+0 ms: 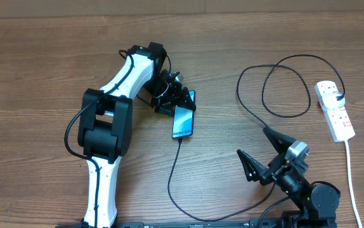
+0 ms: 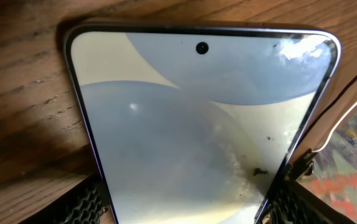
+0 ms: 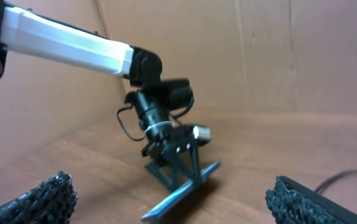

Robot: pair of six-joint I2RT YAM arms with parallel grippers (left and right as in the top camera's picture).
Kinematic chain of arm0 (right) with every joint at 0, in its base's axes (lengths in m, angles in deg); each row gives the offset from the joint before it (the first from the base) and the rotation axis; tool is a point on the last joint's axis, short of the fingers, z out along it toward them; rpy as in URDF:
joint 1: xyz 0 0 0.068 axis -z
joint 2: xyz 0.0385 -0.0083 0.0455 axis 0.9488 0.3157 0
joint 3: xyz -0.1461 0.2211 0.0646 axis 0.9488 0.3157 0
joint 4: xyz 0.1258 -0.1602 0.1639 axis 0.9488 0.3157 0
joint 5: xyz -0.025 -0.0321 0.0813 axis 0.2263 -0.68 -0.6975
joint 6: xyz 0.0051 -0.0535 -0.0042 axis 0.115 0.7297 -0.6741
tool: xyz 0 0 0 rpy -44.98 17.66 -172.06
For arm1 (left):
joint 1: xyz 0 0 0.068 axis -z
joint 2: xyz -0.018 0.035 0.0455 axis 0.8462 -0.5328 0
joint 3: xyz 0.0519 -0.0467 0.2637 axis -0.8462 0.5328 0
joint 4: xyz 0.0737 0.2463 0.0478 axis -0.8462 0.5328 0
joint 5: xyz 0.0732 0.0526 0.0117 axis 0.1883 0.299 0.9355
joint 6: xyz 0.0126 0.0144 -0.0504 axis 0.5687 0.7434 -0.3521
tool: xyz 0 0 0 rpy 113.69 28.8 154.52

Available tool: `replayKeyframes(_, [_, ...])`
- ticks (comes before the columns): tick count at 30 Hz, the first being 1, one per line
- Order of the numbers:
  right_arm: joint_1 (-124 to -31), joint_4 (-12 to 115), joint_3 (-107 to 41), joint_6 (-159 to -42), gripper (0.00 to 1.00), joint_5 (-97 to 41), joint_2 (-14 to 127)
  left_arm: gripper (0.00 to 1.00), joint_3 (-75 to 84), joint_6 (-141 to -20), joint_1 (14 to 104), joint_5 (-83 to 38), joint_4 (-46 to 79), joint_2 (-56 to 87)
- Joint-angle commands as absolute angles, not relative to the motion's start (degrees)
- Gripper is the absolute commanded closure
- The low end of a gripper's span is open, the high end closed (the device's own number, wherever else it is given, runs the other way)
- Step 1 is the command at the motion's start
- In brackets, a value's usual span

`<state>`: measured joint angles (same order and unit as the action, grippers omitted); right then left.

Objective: Plug charger to phone and switch on socket

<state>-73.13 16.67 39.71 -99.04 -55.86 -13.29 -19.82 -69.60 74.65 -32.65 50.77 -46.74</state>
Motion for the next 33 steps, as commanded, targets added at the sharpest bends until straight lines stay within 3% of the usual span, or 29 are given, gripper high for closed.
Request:
replayKeyframes(1, [-73.4, 18.5, 33.6, -104.1, 0.0, -56.6, -11.4, 0.36, -20.3, -68.1, 74.6, -35.2, 50.6, -47.0])
replayKeyframes(11, [-73.4, 32.0, 4.6, -101.0, 0.0, -61.3, 16.2, 0.35, -20.3, -67.2, 74.6, -35.2, 50.5, -47.0])
replayKeyframes(19, [-73.4, 54.0, -20.9, -99.5, 0.0, -63.4, 43.4, 0.35, -20.3, -67.0, 74.6, -35.3, 50.5, -47.0])
replayKeyframes(24, [-73.4, 58.3, -24.9, -100.1, 0.0, -63.5, 55.3, 0.34, -20.3, -66.4, 74.6, -36.2, 50.7, -47.0])
replayKeyframes(27, [-74.6, 60.2, -24.9, -100.6, 0.23, -64.3, 60.7, 0.34, -20.3, -65.5, 74.6, -37.0, 50.8, -47.0])
replayKeyframes(33, [-81.2, 59.6, -24.3, -99.8, 0.27, -59.7, 69.6, 0.34, -20.3, -65.5, 74.7, -37.0, 50.9, -47.0])
